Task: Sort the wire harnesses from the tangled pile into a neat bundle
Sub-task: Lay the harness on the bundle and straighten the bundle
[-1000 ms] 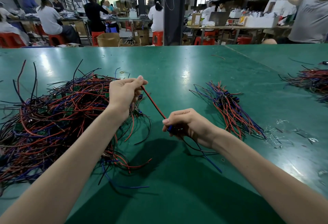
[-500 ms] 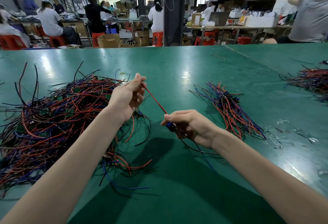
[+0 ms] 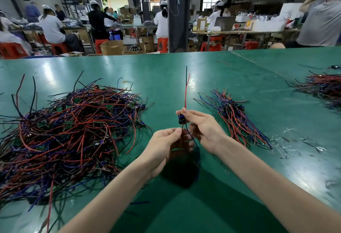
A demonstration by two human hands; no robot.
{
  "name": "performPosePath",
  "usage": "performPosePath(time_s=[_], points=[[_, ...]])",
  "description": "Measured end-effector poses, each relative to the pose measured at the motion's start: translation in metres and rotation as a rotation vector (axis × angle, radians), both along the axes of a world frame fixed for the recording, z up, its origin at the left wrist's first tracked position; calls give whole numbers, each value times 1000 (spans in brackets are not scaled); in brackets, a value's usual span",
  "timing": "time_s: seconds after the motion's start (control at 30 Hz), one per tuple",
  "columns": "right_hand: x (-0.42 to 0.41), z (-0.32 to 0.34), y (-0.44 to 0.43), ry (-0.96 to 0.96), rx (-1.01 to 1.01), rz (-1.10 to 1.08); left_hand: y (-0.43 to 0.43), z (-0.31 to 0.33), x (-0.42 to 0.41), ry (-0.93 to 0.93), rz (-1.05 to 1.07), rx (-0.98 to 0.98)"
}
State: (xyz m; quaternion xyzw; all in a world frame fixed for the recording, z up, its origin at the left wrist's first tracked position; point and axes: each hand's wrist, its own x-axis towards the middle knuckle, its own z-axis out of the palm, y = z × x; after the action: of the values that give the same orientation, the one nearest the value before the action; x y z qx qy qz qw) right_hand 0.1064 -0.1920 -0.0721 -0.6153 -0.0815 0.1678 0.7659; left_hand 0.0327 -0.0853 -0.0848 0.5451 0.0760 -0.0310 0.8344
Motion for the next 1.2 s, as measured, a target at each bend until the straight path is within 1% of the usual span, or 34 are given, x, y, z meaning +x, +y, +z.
performPosePath(time_s=[0.13, 0.3, 0.4, 0.47, 0.63, 0.7, 0.83, 0.93, 1.1, 1.2], points=[[-3, 0, 1, 31, 24, 34, -6, 1, -3, -33, 51, -94], [-4, -2, 3, 16, -6, 2, -7, 4, -3, -16, 93, -136], [-5, -5, 6, 22, 19, 26, -5, 4, -5, 17, 84, -84], [-7, -5, 7, 29, -4, 56, -3, 3, -6, 27, 58, -58], [-6, -4, 6, 99, -23, 185, 0, -1, -8, 35, 53, 17], [-4, -2, 4, 123, -6, 249, 2, -2, -8, 28, 71, 36], [0, -1, 0, 98, 56, 327, 3, -3, -8, 15, 100, 81], [1, -3, -1, 51, 53, 325, 3, -2, -9, 18, 98, 107], [0, -3, 0, 39, 79, 261, 2, -3, -10, 45, 80, 242], [0, -3, 0, 50, 98, 266, 0, -3, -11, 53, 40, 261]])
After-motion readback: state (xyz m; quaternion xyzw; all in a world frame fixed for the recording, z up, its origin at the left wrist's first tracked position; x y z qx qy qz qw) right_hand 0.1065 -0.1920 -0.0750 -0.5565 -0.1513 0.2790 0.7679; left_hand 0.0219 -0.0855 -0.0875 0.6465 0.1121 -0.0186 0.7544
